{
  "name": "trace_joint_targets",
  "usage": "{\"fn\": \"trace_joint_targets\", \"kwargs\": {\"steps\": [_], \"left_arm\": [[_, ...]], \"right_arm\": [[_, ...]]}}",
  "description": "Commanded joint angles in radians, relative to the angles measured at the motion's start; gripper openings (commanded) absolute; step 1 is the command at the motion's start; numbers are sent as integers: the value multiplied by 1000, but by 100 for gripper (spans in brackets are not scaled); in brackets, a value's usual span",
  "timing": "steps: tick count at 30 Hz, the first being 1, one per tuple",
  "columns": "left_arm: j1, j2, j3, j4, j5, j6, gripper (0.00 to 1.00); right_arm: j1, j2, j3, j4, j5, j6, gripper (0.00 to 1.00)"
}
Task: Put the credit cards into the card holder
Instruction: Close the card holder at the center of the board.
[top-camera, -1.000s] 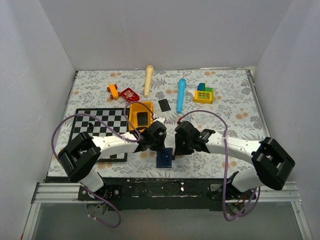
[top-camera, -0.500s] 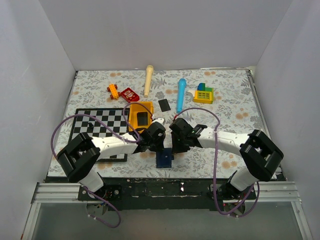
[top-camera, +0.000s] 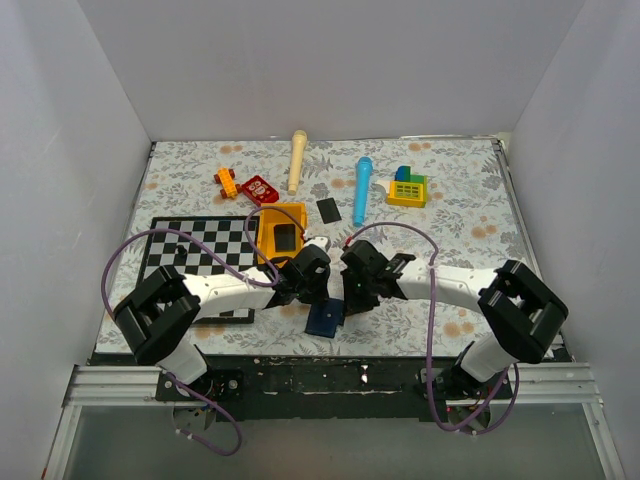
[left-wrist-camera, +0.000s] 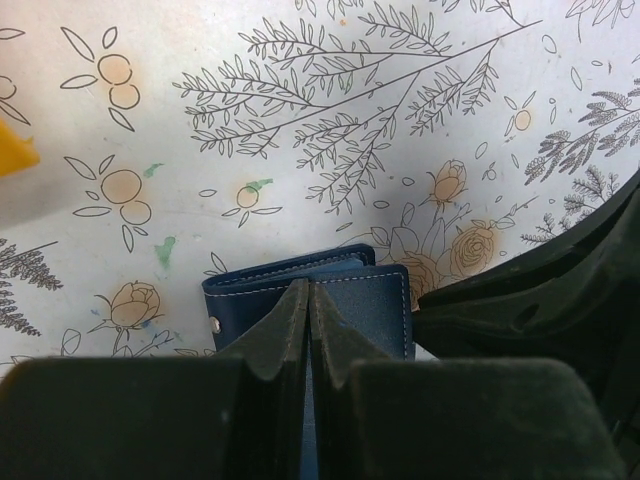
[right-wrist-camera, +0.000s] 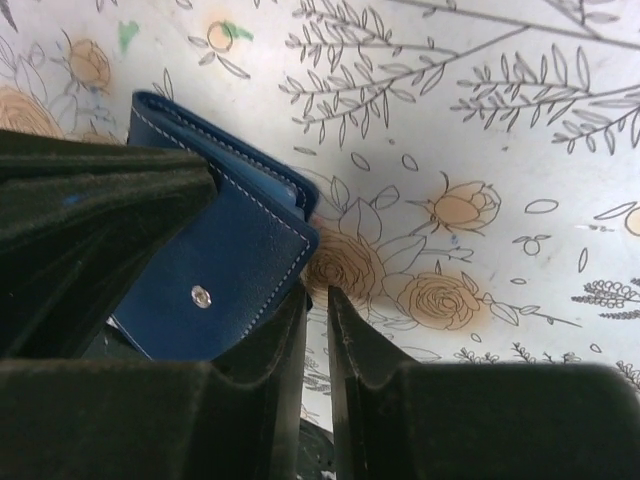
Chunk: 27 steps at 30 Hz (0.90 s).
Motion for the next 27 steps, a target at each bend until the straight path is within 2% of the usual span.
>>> {"fn": "trace_joint_targets", "kwargs": {"steps": [1,5,8,15,22,25,27], "left_arm": [[-4,6,-30,-14,-2,-13,0],[-5,13,-30,-14,-2,-16,0],[-4,4,-27,-17,-5,-16,0],[-4,-91,10,-77,-50,-20,0],[-2,-259,-15,-163,-154,-41,2],[-2,-287,-53,-181,-171,-52,3],[-2,-281,-84,-183,-165,-59,0]], "right_arm": [[-2,-46,-34,16,-67,-53,20],[-2,-78,-73,9,-94,-87,19],[-2,-136,-120,32,-92,-72,24],[-2,-274,-200,110,-64,86,33],[-1,-228,-209,196,-101,205,32],[1,-188,-193,190,-97,214,31],[5,-169,-174,181,-90,212,31]]}}
